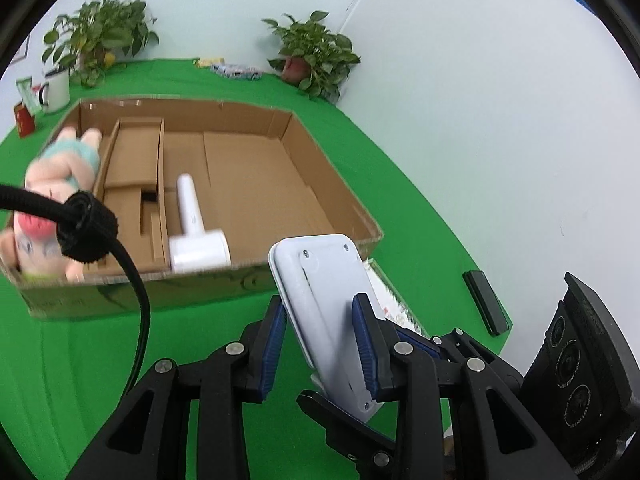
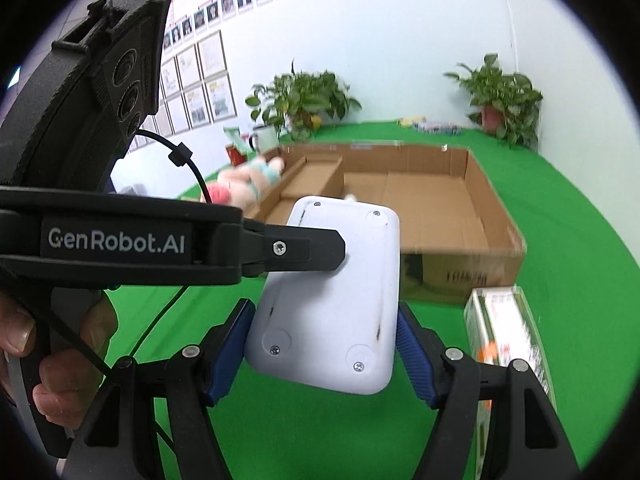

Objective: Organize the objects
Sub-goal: 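Carry the white device with the right tool over the cardboard box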

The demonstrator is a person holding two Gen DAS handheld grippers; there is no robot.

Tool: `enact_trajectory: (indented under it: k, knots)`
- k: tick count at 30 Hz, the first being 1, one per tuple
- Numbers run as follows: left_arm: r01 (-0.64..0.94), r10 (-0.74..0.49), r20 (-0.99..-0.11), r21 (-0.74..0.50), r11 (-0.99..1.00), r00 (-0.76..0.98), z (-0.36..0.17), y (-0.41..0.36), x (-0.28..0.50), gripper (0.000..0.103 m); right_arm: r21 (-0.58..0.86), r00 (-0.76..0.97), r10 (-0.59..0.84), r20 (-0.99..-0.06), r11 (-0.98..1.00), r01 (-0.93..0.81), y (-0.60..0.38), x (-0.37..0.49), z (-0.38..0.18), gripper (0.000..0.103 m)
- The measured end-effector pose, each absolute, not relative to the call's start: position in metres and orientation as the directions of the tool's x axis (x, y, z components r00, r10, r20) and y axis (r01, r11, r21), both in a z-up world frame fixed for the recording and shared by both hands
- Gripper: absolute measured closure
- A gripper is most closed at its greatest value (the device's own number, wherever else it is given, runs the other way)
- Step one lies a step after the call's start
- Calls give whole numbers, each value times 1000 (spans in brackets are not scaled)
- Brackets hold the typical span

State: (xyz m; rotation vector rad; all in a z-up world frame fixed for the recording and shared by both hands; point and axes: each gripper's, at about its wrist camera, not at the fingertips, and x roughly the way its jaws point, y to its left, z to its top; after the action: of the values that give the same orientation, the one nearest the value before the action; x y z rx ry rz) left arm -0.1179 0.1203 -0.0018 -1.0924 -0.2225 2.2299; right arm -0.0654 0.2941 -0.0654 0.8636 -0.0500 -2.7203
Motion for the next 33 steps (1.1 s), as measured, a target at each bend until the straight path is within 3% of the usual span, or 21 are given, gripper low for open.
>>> enact_trajectory:
  k: [17,33]
  knots:
    - [-526,610,-599,-340,-780,-518,90,140,-170,72,66,-838,-256,-483,-964,256,309,-118,-10,34]
    - [-444,579,-648,-383,-810,-496,61,141,-251,72,105,-778,-302,-550,-950,295,314,-181,-22,34]
